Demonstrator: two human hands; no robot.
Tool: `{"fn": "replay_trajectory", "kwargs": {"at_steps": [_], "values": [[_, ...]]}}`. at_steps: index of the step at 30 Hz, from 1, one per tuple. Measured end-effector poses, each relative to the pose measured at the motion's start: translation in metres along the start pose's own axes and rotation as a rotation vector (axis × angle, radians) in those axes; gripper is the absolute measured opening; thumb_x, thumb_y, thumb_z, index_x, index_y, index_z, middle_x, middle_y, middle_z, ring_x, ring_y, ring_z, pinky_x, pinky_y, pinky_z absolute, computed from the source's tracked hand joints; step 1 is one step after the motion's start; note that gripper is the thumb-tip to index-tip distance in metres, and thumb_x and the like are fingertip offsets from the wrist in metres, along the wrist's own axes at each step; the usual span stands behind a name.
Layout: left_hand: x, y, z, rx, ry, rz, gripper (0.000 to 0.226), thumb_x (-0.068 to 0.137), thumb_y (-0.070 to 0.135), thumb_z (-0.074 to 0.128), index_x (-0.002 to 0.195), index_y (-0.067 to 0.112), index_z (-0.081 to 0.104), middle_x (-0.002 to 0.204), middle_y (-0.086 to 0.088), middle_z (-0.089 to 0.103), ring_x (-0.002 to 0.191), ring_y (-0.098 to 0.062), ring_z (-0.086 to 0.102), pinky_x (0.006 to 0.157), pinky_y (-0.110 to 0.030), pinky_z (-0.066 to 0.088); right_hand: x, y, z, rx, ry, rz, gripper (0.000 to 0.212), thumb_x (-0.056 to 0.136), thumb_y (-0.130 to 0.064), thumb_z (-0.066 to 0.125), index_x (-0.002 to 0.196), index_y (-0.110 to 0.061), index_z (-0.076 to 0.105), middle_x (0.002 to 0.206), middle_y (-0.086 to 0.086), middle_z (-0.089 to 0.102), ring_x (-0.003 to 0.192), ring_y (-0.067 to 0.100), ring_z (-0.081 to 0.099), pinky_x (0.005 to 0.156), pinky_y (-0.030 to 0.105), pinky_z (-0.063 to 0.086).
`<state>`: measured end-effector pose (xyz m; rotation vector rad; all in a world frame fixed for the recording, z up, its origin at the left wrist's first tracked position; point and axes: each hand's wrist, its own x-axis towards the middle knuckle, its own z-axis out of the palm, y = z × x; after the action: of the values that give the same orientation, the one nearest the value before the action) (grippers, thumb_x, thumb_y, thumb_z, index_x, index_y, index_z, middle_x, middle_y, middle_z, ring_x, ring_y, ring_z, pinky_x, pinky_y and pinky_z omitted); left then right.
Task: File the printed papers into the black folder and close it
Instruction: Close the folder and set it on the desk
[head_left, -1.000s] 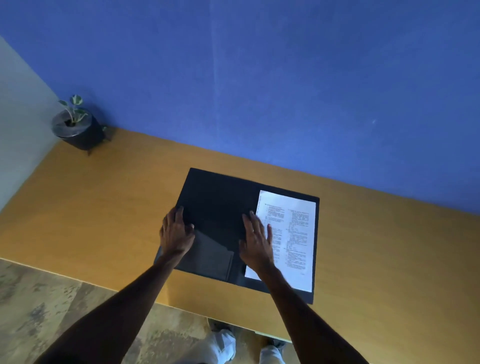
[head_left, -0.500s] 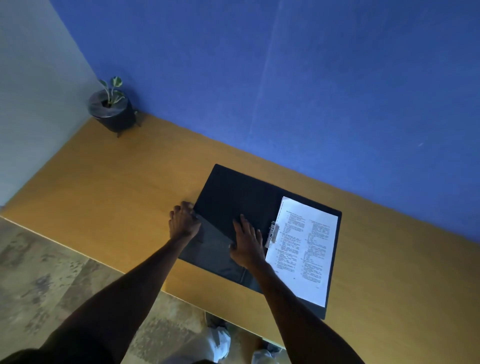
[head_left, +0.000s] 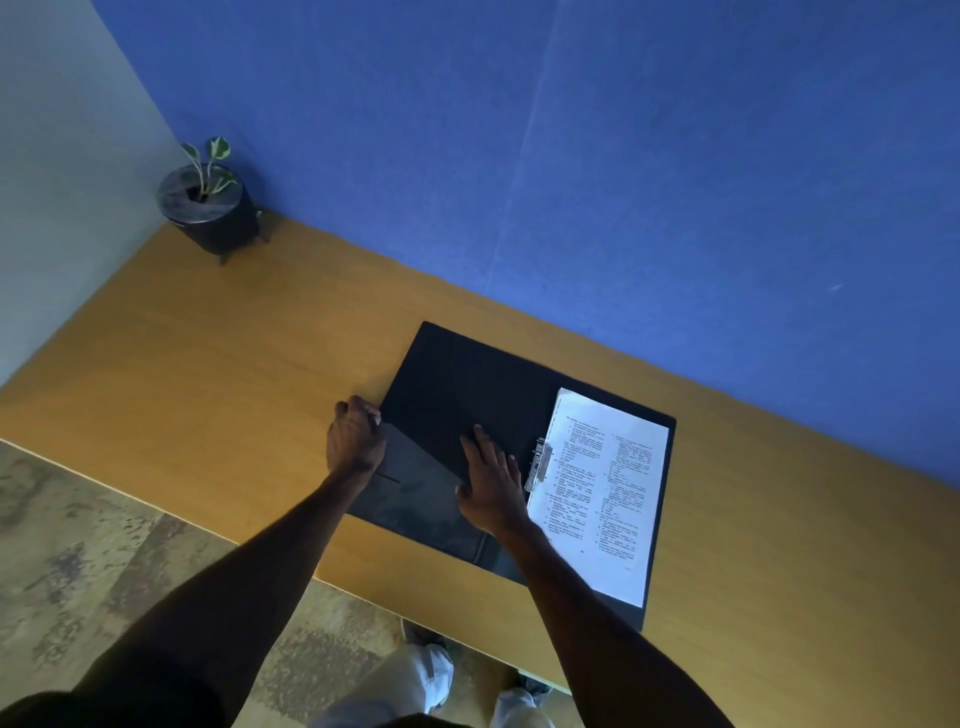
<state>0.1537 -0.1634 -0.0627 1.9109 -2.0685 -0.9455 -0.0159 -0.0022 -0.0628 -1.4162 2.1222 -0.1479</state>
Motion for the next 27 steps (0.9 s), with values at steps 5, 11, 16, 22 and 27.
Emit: {"fn": "replay_trajectory", "kwargs": {"at_steps": [5, 11, 16, 22, 27], "values": [[-0.006, 0.003, -0.014, -0.061, -0.014, 0.021, 0.018, 0.102, 0.018, 0.055, 0.120, 0.017, 0.058, 0.110, -0.013, 0.079, 0.101, -0.046, 0.072, 0.079, -0.048, 0.056, -0.006, 0.004, 0.002, -0.062, -0.003, -0.042, 0.091, 0.097, -0.025, 0.064, 0.172, -0.020, 0.012, 0.181, 0.005, -0.001, 0.167, 0.027, 0.008, 0.131, 0.059, 0.014], [-0.018, 0.031, -0.044, -0.154, -0.017, 0.175, 0.022, 0.107, 0.031, 0.061, 0.114, 0.016, 0.076, 0.095, -0.008, 0.081, 0.090, -0.031, 0.074, 0.072, -0.035, 0.048, -0.023, 0.003, -0.005, -0.001, 0.041, -0.060, 0.096, 0.097, -0.024, 0.066, 0.172, -0.022, 0.007, 0.181, 0.006, -0.001, 0.167, 0.028, 0.006, 0.131, 0.060, 0.017], [-0.048, 0.065, -0.074, -0.550, -0.155, 0.211, 0.050, 0.111, 0.042, 0.052, 0.084, 0.010, 0.079, 0.071, -0.008, 0.072, 0.050, -0.016, 0.058, 0.045, -0.028, 0.041, -0.040, -0.001, -0.015, 0.138, 0.180, -0.053, 0.093, 0.098, -0.024, 0.066, 0.172, -0.023, 0.010, 0.181, 0.003, 0.004, 0.167, 0.026, 0.005, 0.132, 0.055, 0.011], [-0.095, 0.110, -0.056, -0.651, -0.271, 0.317, 0.055, 0.114, 0.039, 0.050, 0.084, -0.001, 0.074, 0.072, 0.000, 0.074, 0.052, -0.023, 0.059, 0.048, -0.031, 0.041, -0.073, -0.004, -0.059, 0.599, 0.422, 0.045, 0.053, 0.100, -0.024, 0.063, 0.152, -0.019, 0.054, 0.150, 0.004, 0.060, 0.134, 0.022, 0.059, 0.105, 0.046, 0.056], [-0.134, 0.140, -0.019, -0.429, -0.236, 0.548, 0.033, 0.113, 0.039, 0.051, 0.122, 0.026, 0.080, 0.108, 0.003, 0.083, 0.089, -0.009, 0.079, 0.067, -0.035, 0.062, -0.113, 0.023, -0.114, 0.871, 0.485, 0.032, 0.028, 0.106, -0.045, 0.061, 0.117, -0.023, 0.075, 0.108, -0.008, 0.079, 0.092, -0.001, 0.071, 0.075, 0.026, 0.055]]}}
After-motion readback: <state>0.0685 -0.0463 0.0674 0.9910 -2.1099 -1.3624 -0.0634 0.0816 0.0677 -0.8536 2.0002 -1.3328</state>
